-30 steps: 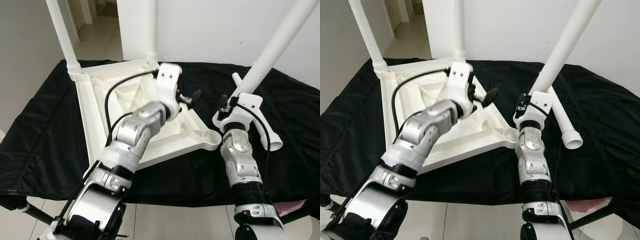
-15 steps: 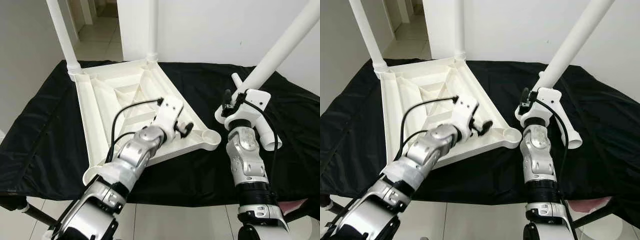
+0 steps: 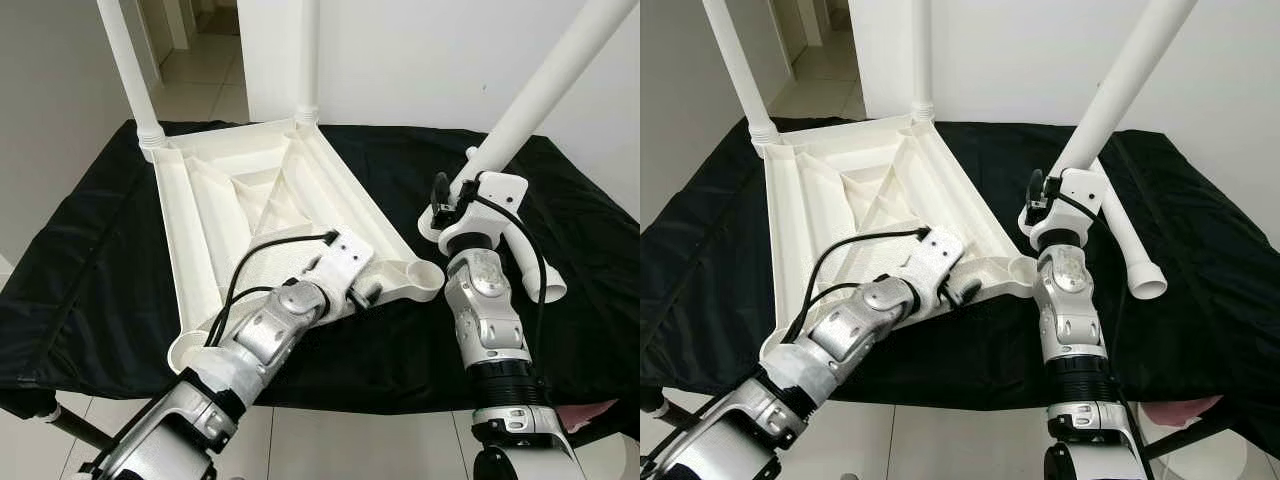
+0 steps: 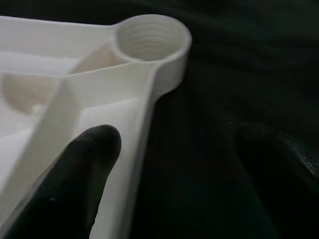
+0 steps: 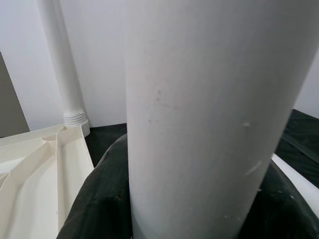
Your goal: Building children table
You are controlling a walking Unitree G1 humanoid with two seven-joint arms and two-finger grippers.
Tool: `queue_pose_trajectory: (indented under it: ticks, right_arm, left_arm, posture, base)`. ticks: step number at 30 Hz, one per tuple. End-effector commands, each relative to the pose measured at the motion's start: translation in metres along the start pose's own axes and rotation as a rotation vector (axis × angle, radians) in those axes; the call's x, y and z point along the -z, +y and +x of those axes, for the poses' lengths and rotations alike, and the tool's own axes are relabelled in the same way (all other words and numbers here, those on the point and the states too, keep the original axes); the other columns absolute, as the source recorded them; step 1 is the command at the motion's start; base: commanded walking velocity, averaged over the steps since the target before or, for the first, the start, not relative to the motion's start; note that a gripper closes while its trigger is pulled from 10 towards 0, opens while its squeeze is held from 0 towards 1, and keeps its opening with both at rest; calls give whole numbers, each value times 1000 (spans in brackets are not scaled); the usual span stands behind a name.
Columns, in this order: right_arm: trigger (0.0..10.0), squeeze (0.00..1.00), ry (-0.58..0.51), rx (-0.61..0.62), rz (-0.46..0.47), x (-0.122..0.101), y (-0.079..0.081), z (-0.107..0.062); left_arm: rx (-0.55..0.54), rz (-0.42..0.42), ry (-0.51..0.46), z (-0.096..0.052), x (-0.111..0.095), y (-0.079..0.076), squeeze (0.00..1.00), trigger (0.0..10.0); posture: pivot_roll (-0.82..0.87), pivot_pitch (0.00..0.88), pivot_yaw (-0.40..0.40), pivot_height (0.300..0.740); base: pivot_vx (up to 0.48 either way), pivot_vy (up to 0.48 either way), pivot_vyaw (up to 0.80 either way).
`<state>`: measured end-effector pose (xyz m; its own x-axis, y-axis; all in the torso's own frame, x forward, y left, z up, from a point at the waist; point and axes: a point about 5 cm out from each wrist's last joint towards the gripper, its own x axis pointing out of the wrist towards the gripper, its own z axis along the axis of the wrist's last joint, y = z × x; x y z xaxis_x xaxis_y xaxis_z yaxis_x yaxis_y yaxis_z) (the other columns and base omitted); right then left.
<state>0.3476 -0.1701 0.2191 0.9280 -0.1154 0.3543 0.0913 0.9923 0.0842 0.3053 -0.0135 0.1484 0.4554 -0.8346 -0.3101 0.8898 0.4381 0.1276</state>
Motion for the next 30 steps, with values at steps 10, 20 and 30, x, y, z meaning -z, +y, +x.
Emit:
queue_pose_trajectory:
  ticks: [10, 20, 30]
  right_arm:
    - [10000, 0, -20, -7, -13, -6, 1, 0]
    - [10000, 0, -24, -15, -10, -7, 5, 0]
    - [10000, 0, -23, -18, -10, -5, 7, -1]
  left_arm:
    - [51, 25, 12, 2, -1, -6, 0, 10000]
    - [-75, -21, 107, 13, 5, 7, 0, 10000]
    - [-84, -12, 83, 16, -1, 10, 0, 4392]
  posture:
    - [14, 39, 21, 740]
    - [4, 27, 34, 740]
    - [-1, 9, 44, 740]
  base:
    - [0, 0, 0]
    - [0, 0, 0]
    - [0, 0, 0]
